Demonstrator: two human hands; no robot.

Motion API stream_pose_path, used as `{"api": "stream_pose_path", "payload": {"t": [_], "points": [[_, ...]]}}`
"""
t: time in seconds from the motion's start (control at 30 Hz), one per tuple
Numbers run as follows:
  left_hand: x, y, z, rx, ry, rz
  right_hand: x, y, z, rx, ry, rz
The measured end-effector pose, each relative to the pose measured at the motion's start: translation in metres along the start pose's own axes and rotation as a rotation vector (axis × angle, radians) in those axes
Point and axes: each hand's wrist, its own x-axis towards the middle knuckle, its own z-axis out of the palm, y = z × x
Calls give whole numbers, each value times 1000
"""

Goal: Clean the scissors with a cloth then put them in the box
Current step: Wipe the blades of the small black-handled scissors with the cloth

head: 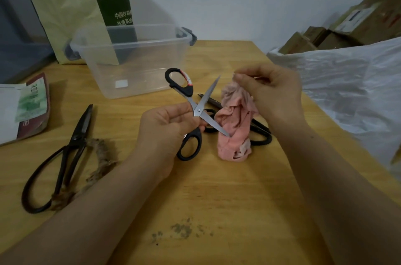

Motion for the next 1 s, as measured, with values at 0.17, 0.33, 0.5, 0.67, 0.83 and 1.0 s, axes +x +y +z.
{"api": "stream_pose_path", "payload": {"t": [0.17,0.33,0.5,0.67,0.83,1.0], "points": [[-1,0,-1,-1,-35,18,-17,-5,19,-152,-301,-146],[1,2,-2,-24,-18,23,-6,1,6,-335,-96,-111],[2,3,-3,-49,-7,8,-23,-14,17,-154,-289,-230],[2,2,-2,-74,-19,-4,-27,-3,29,-241,-354,-286],[2,1,-3,-52,-8,-3,-24,-3,30,-413,-478,-394],[4,-1,-5,-22,28,-25,-21,-10,25,-572,-663,-332]]}}
